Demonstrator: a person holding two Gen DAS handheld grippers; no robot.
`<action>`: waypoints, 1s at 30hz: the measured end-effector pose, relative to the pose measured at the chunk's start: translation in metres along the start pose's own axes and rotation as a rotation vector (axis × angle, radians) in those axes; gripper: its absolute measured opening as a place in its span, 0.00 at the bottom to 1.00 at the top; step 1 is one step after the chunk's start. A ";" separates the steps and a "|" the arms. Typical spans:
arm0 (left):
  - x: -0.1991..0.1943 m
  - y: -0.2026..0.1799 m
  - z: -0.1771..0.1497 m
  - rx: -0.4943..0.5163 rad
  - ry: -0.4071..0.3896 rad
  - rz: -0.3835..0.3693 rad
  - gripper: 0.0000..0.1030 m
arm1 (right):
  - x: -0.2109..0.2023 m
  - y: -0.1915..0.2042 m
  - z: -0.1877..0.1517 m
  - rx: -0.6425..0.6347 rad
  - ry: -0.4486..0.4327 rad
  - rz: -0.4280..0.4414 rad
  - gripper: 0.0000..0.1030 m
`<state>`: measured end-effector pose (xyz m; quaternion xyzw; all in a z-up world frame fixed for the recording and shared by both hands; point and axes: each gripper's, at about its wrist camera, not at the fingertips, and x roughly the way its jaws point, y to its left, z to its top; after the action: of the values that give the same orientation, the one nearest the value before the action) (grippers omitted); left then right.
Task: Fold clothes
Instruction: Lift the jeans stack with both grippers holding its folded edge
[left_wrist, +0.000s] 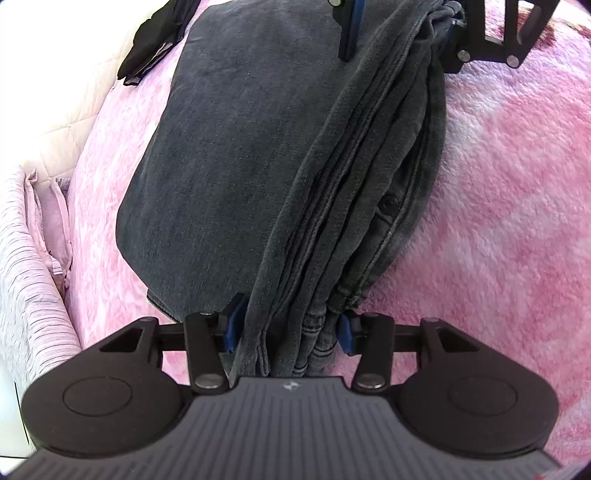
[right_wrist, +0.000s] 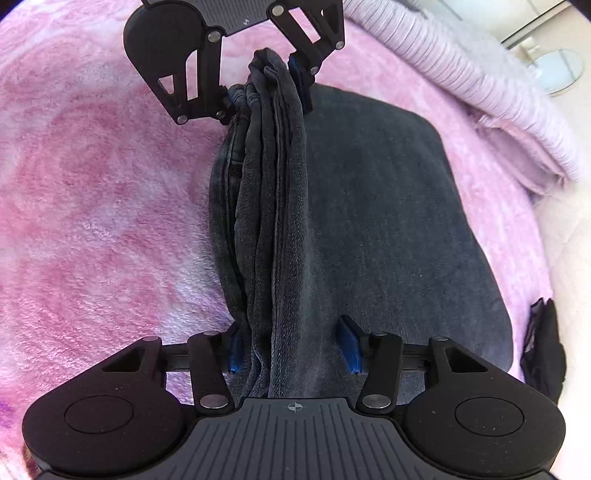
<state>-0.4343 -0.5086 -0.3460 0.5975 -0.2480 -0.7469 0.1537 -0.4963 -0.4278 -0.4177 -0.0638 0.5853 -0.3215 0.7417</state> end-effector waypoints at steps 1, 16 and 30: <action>0.000 0.000 0.000 0.000 -0.001 -0.001 0.42 | -0.001 -0.001 0.000 -0.001 0.005 0.006 0.49; -0.003 0.000 -0.001 -0.018 -0.008 0.001 0.40 | -0.001 0.000 0.003 -0.002 0.042 0.035 0.49; -0.021 0.004 0.011 -0.095 -0.006 -0.019 0.34 | -0.012 -0.015 -0.002 0.082 0.061 0.062 0.38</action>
<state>-0.4404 -0.4986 -0.3244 0.5896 -0.2069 -0.7611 0.1743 -0.5058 -0.4323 -0.4013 -0.0052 0.5958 -0.3237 0.7350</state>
